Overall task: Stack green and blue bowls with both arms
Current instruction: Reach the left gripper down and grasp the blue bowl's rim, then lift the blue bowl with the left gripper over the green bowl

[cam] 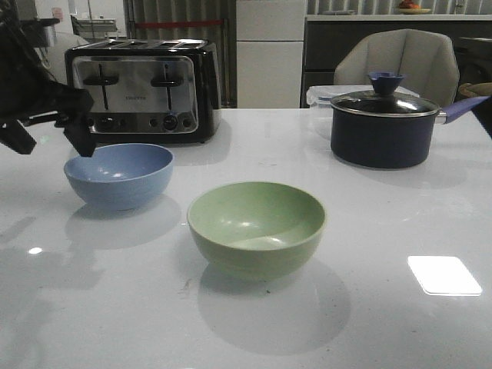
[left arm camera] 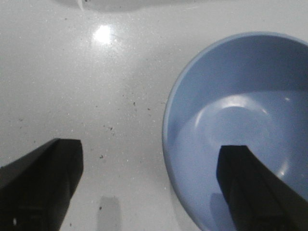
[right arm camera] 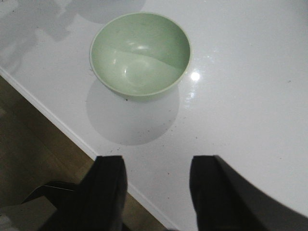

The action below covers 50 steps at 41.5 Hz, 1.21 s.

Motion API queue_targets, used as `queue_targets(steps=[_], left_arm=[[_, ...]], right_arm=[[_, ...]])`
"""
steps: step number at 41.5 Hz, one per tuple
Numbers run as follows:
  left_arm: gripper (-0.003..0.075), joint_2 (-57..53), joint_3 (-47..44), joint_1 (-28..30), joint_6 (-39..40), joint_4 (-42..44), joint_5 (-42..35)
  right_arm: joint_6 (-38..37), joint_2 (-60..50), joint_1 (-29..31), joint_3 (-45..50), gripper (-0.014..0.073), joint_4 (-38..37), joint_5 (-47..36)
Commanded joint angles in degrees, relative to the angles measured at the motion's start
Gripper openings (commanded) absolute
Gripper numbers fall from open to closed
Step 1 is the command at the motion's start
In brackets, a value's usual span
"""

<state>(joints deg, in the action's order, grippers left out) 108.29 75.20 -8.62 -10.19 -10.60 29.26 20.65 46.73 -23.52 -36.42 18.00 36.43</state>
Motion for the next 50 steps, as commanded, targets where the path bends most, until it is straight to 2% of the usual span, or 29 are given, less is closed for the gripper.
queue_targets(steps=[1, 3, 14, 22, 31, 40, 50], left_arm=[[0.0596, -0.04, 3.11, -0.40, 0.04, -1.53, -4.40], [0.0565, 0.84, 3.62, -0.40, 0.04, -2.79, -4.40], [0.0259, 1.80, 3.88, -0.40, 0.04, -3.69, -4.75], [0.0097, 1.80, 3.88, -0.40, 0.04, -3.69, -3.73], [0.0093, -0.33, 3.88, -0.40, 0.04, -3.69, -1.07], [0.0093, -9.04, 3.31, -0.75, -0.07, -3.69, 3.51], [0.0093, -18.21, 1.70, -5.80, -1.55, -3.69, 8.01]], right_arm=[[0.75, -0.51, -0.08, -1.54, 0.0431, 0.31, -3.19], [0.75, -0.51, -0.08, -1.54, 0.0431, 0.31, -3.19], [0.75, -0.51, -0.08, -1.54, 0.0431, 0.31, -3.19], [0.75, -0.51, -0.08, -1.54, 0.0431, 0.31, -3.19], [0.75, -0.51, -0.08, -1.54, 0.0431, 0.31, -3.19], [0.75, -0.51, -0.08, -1.54, 0.0431, 0.31, -3.19], [0.75, -0.51, -0.08, -1.54, 0.0431, 0.31, -3.19]])
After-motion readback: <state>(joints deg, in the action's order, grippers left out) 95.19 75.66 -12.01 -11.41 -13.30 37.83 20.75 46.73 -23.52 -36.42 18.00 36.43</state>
